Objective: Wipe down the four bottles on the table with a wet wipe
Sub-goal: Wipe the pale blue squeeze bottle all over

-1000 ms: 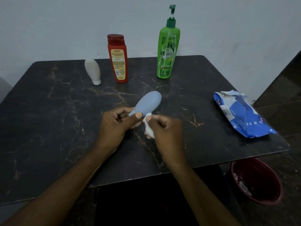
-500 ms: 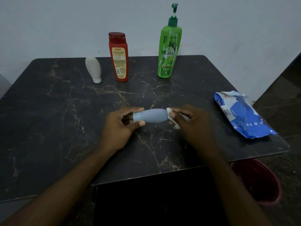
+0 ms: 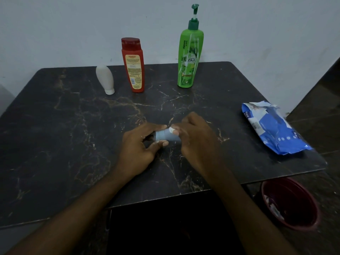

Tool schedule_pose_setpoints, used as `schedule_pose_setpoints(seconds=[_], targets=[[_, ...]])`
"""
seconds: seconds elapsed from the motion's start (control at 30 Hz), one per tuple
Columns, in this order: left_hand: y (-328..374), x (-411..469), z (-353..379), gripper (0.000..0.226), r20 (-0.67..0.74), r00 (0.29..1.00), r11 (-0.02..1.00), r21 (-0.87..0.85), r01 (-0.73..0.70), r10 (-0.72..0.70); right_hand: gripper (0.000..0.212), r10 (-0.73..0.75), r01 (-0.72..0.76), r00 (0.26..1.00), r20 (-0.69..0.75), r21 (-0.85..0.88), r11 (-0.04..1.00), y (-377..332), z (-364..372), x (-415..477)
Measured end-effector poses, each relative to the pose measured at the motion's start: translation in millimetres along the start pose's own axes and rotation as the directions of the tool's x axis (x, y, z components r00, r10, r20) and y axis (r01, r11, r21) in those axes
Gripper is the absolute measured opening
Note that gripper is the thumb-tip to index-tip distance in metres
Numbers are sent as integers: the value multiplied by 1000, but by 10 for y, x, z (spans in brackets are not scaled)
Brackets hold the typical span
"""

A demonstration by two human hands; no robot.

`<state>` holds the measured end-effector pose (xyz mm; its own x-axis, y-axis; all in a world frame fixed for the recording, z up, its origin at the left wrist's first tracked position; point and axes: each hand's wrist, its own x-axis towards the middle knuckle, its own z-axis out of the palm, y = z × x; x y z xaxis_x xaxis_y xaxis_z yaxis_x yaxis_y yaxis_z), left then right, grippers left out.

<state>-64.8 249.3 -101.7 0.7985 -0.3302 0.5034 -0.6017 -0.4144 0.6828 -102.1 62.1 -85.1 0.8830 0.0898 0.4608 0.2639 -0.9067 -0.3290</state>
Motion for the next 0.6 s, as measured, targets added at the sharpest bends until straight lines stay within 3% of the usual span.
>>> schedule_pose_setpoints(seconds=[0.2,0.43,0.6], targets=[[12,-2,-6,39,26,1000,1000,12,-2,1,16,198,-168,973,-120,222,961,374,39,-156],[78,36,-18,46,32,984,957,-229,177,-175,9,476,-414,879,33,548,727,223,137,-292],[112,128,26,42,-1,952,880,-381,283,-306,13,483,-465,858,173,659,591,-147,156,-336]])
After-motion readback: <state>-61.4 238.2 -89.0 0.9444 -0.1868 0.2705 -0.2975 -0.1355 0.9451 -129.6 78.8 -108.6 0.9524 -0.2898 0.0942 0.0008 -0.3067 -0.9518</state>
